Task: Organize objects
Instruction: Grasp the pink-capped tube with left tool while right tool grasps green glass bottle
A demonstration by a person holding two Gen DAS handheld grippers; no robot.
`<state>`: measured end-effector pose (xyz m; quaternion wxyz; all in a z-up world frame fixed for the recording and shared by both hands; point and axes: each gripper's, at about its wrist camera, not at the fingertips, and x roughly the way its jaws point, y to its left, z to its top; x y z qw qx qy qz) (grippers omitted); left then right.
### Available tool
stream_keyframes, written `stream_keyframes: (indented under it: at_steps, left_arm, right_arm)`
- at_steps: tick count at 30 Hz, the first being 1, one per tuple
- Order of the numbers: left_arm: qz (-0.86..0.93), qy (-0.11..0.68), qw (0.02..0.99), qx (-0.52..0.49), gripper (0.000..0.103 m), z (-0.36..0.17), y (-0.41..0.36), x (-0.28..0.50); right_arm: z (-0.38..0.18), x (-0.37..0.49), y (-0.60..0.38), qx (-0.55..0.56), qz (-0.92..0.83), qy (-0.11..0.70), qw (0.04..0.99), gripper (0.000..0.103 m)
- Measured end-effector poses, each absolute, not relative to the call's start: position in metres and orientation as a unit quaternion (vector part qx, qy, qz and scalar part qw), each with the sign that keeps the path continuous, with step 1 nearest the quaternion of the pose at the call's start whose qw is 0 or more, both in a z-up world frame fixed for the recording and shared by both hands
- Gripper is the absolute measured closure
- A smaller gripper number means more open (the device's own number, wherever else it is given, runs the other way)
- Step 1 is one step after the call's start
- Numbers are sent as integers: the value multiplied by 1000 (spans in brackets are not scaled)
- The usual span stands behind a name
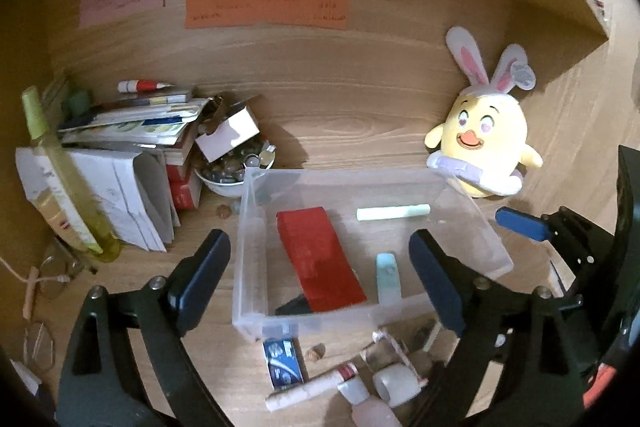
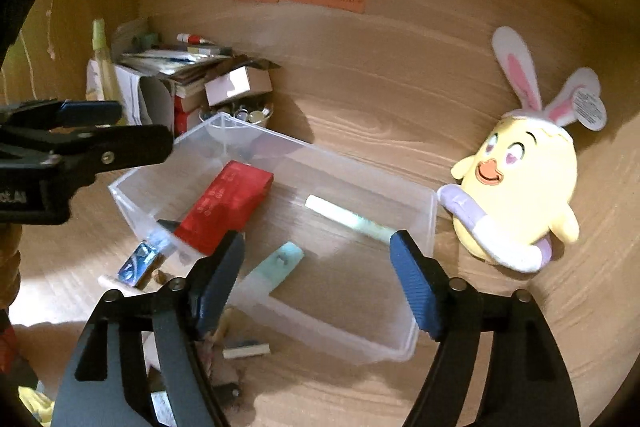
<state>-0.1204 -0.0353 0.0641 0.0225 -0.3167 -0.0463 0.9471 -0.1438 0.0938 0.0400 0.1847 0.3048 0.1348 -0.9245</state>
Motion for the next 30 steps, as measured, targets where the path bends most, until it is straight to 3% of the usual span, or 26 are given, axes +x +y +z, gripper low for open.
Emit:
stream_keyframes:
  at_steps: [10, 25, 27, 30]
  left_arm:
    - [944, -39, 18, -327, 10, 49, -41, -86]
    - [915, -39, 7, -401, 10, -21, -57, -69]
    - [910, -49, 12, -411, 13, -29, -60, -71]
    - [903, -53, 20, -425, 26, -38, -58, -73]
  right_arm:
    - [40, -115, 121, 297, -929, 108, 193, 31]
    - [3, -78, 120, 347, -899, 74, 256, 29]
    - [3, -70, 114, 347, -895, 69, 272, 26]
    - [4, -60, 105, 344, -890, 68, 292, 21]
